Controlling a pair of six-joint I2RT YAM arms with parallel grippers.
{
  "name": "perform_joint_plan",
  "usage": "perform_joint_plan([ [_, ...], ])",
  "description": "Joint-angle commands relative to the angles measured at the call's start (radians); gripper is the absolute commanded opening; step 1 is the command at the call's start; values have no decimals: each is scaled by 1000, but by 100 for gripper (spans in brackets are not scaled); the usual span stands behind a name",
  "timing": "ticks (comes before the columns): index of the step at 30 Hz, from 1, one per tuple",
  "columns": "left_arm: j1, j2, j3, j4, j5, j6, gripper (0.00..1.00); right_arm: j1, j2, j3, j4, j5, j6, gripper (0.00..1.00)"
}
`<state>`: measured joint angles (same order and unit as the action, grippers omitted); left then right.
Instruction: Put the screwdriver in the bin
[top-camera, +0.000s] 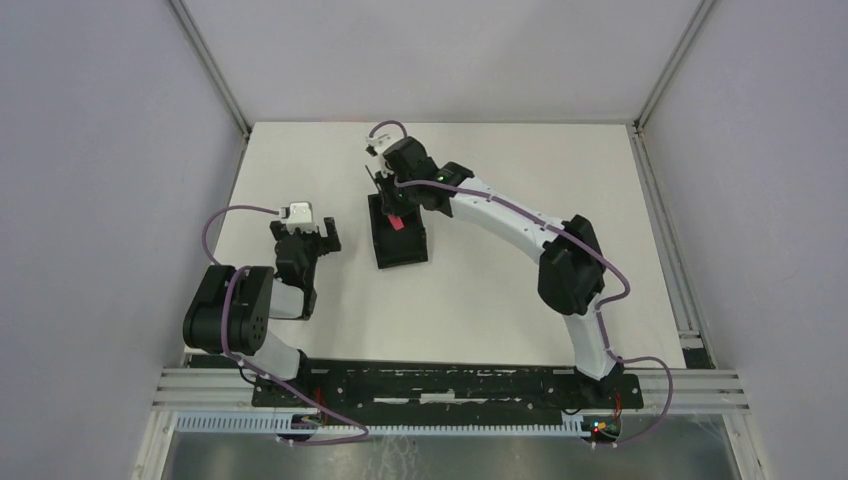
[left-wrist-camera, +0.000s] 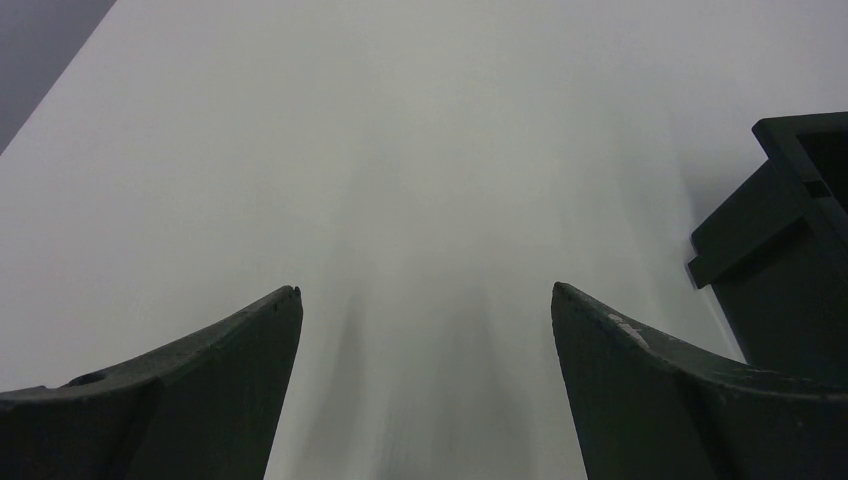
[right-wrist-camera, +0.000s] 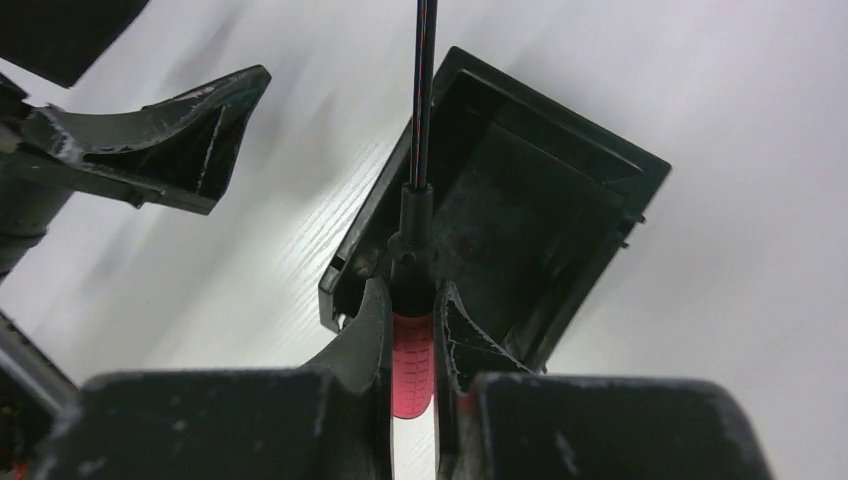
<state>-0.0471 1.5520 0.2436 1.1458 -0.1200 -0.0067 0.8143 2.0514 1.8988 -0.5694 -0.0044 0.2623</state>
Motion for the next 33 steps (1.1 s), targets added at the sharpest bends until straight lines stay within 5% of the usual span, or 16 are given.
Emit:
perform_joint_plan([
  [1,3,-14,5,28,8,-16,100,30,73,72,5,139,-74,0],
  [11,3,-13,5,28,8,-15,100,72,145,7,25,196,-132,1],
  [16,3,-13,5,28,8,-15,100,83,136,-7,26,231,-123,38],
  [28,3,-13,5,28,9,-15,100,92,-23,-2,65,273,-97,57],
  [30,3,-13,5,28,8,-15,100,91,-63,-9,67,289,-102,77],
  [31,3,-13,5,28,8,-15,100,91,-89,-19,70,298,-103,95],
  [33,3,-13,5,28,9,-15,100,90,-140,-47,80,330,-113,98],
])
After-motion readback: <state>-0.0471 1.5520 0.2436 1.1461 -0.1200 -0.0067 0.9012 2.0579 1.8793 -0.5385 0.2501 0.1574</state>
